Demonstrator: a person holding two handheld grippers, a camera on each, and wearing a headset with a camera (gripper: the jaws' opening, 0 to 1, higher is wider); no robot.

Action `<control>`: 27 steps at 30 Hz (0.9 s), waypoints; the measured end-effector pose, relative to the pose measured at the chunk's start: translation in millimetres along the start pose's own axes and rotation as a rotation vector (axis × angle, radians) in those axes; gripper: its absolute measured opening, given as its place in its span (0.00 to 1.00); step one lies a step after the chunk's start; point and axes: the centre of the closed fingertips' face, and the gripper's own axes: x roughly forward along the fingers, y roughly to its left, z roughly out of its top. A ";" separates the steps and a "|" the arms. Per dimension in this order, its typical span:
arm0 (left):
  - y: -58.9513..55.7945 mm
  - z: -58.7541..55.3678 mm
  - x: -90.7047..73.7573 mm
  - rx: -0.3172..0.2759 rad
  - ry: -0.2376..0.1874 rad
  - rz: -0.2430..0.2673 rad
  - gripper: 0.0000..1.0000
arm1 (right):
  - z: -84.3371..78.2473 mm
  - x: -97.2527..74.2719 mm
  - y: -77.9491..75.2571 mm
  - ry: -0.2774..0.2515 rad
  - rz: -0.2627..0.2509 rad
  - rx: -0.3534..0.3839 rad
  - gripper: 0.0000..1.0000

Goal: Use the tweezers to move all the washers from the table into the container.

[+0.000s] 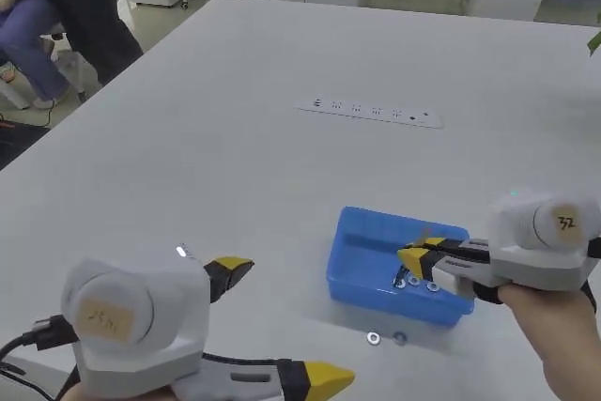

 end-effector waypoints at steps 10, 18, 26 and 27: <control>-3.7 0.1 1.1 0.006 0.000 -0.012 0.95 | 16.2 -14.6 4.5 -0.061 -0.014 0.008 0.03; -6.2 0.1 3.9 0.017 0.007 -0.032 0.95 | 33.0 -35.1 7.7 -0.146 -0.040 0.029 0.03; -9.4 3.8 8.2 0.034 0.005 -0.061 0.95 | 42.5 -56.9 9.9 -0.207 -0.056 0.042 0.03; -9.5 3.7 8.4 0.035 0.006 -0.062 0.95 | 44.3 -60.0 9.5 -0.224 -0.058 0.050 0.03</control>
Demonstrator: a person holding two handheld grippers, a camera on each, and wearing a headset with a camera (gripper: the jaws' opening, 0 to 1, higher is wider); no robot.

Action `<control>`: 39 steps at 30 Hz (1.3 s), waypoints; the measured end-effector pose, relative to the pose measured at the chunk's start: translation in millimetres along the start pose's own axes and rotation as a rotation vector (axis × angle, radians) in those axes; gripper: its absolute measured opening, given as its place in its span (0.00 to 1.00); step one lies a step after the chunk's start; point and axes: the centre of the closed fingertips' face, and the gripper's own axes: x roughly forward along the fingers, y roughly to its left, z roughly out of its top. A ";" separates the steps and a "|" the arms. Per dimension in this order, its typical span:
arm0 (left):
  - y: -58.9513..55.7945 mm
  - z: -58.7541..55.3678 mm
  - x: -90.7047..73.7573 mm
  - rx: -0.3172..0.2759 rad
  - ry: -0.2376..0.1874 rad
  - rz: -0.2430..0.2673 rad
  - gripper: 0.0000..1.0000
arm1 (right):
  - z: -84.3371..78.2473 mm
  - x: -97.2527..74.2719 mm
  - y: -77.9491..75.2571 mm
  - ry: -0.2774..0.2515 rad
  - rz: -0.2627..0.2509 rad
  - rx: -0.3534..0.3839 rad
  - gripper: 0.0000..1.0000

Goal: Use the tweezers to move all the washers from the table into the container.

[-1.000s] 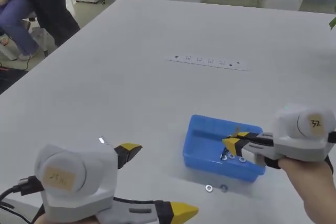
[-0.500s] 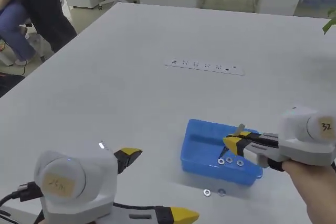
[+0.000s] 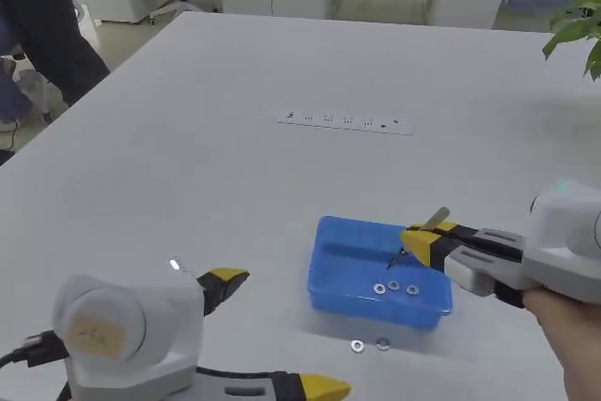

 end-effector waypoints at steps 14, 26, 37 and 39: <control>-2.3 -1.1 4.9 0.002 -0.003 -0.013 0.95 | -11.6 -18.9 15.8 -0.061 0.021 0.135 0.02; -6.2 0.0 -0.4 0.001 -0.018 0.005 0.95 | -41.3 -21.3 32.1 -0.007 0.065 0.178 0.02; -8.3 -5.6 -5.2 -0.008 -0.016 0.017 0.94 | -75.1 -20.0 23.7 0.078 0.044 0.186 0.03; -7.9 -4.6 -5.1 -0.007 -0.018 0.019 0.94 | -78.1 -17.1 22.0 0.091 0.038 0.180 0.03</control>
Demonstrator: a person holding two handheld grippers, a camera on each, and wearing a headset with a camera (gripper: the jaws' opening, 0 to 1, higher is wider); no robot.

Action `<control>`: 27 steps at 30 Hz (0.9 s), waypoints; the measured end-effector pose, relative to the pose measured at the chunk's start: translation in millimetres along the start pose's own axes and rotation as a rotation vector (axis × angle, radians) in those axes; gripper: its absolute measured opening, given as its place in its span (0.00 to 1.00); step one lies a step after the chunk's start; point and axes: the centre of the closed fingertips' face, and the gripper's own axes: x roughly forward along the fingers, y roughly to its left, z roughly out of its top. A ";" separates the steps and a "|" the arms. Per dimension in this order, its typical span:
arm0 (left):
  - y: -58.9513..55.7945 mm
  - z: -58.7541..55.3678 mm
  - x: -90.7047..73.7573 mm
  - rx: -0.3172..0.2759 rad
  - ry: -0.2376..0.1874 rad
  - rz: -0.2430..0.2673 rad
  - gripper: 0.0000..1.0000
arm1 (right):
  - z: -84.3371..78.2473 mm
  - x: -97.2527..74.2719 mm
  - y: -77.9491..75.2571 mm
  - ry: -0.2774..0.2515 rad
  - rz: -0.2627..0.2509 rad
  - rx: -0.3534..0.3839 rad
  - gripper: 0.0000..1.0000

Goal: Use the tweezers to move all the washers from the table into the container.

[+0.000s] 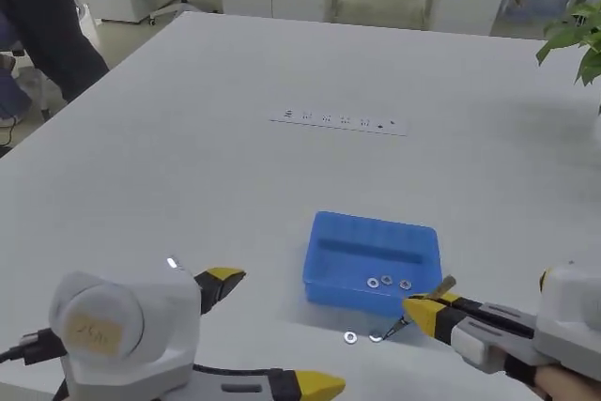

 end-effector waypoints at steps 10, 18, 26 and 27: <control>3.7 3.0 -1.5 0.003 -0.004 0.007 0.94 | -6.7 27.0 0.8 0.110 -0.001 -0.153 0.03; 5.8 1.5 -3.2 -0.003 0.000 0.015 0.94 | -10.6 35.0 8.6 0.203 0.023 -0.298 0.03; 5.3 3.5 -2.8 0.001 -0.005 0.016 0.94 | -10.8 40.0 12.3 0.256 0.042 -0.333 0.03; 5.3 3.8 -3.2 0.000 -0.006 0.016 0.94 | -11.1 39.7 11.4 0.265 0.040 -0.343 0.03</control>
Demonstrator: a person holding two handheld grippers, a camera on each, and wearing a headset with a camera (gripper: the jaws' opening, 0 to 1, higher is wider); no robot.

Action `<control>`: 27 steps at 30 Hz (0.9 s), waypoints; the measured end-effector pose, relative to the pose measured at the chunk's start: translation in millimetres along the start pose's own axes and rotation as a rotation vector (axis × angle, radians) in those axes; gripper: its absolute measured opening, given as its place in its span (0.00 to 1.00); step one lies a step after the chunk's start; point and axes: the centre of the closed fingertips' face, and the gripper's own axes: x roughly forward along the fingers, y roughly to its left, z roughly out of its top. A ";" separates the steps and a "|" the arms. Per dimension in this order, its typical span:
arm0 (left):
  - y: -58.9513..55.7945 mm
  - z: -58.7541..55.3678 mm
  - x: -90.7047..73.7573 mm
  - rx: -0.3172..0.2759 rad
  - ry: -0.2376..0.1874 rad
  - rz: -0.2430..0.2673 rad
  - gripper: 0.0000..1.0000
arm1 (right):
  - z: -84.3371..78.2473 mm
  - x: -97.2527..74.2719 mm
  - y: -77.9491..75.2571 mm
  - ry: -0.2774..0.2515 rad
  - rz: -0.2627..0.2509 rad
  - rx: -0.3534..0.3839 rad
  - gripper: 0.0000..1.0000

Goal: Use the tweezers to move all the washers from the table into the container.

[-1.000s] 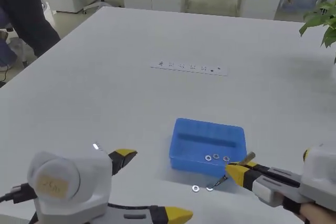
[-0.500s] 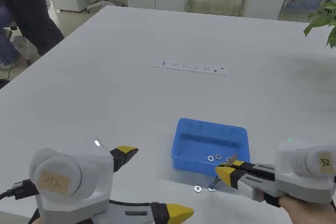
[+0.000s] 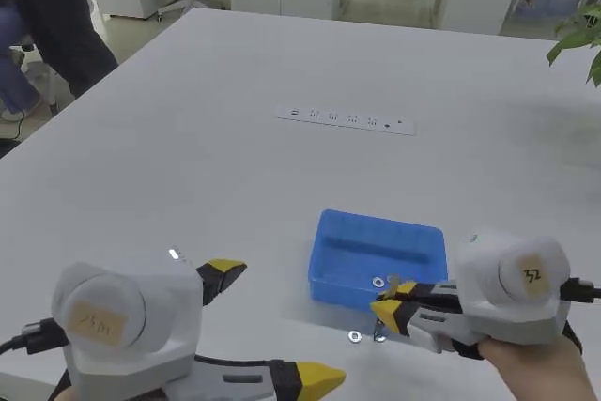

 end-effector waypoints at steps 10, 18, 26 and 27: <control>-0.4 -0.4 -1.0 0.003 -0.005 0.003 0.94 | -3.6 1.9 7.9 0.071 0.003 -0.170 0.01; -0.7 1.0 -3.2 0.003 -0.015 0.006 0.93 | 3.4 -7.0 7.3 -0.015 0.018 -0.041 0.01; -0.3 0.0 -3.7 -0.001 -0.014 0.006 0.93 | 10.0 -31.3 3.7 -0.042 0.016 -0.039 0.01; -0.6 0.3 -3.6 -0.001 -0.015 0.005 0.93 | 10.6 -33.6 5.1 -0.042 0.025 -0.049 0.01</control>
